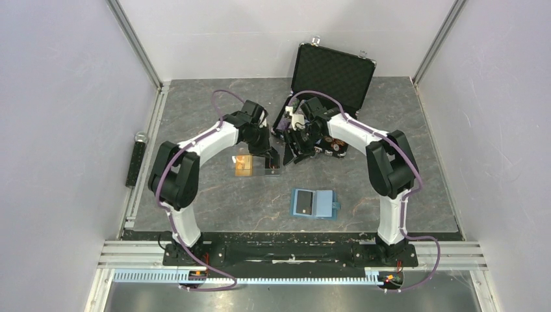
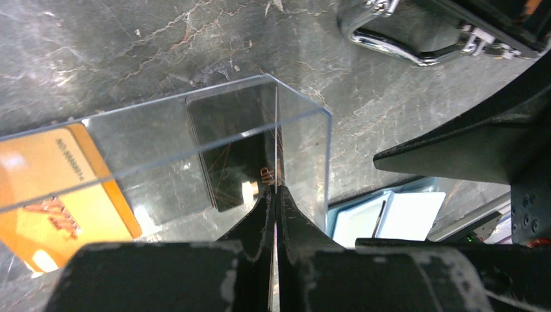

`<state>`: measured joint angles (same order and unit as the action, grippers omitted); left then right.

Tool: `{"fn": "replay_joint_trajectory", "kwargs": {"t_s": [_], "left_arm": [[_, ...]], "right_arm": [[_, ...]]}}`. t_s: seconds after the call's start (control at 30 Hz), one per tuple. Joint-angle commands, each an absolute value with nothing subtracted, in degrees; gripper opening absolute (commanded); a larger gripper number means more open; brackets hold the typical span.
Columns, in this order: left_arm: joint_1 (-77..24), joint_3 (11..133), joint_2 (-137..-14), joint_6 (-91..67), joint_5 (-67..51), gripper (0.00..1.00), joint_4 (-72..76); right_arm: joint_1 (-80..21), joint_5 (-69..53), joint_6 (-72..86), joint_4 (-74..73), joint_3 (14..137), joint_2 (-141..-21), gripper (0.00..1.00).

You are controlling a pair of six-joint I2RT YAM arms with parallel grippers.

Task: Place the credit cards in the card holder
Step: Pick up the credit card from the storage box.

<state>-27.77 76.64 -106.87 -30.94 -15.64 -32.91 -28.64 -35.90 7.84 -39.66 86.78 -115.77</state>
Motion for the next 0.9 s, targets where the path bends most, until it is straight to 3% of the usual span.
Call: {"fn": "replay_joint_trajectory", "kwargs": {"t_s": [0.0, 0.3, 0.57, 0.87], "left_arm": [[-27.9, 76.9, -98.2, -30.0, -13.0, 0.02, -32.2], [-28.0, 71.0, -86.1, -29.9, -16.3, 0.02, -27.8], [-29.9, 57.8, -75.9, -38.2, -24.2, 0.02, -13.6], [-38.1, 48.1, -75.2, -46.6, -22.9, 0.02, -1.3]], "right_arm": [[-28.3, -33.8, 7.5, -37.4, 84.9, -109.7, 0.61], [-27.9, -30.1, 9.7, -32.4, 75.2, -99.5, 0.66], [-27.0, -27.6, 10.8, -30.2, 63.9, -90.5, 0.72], [-24.7, -24.8, 11.3, -30.7, 51.1, -80.5, 0.73]]}}
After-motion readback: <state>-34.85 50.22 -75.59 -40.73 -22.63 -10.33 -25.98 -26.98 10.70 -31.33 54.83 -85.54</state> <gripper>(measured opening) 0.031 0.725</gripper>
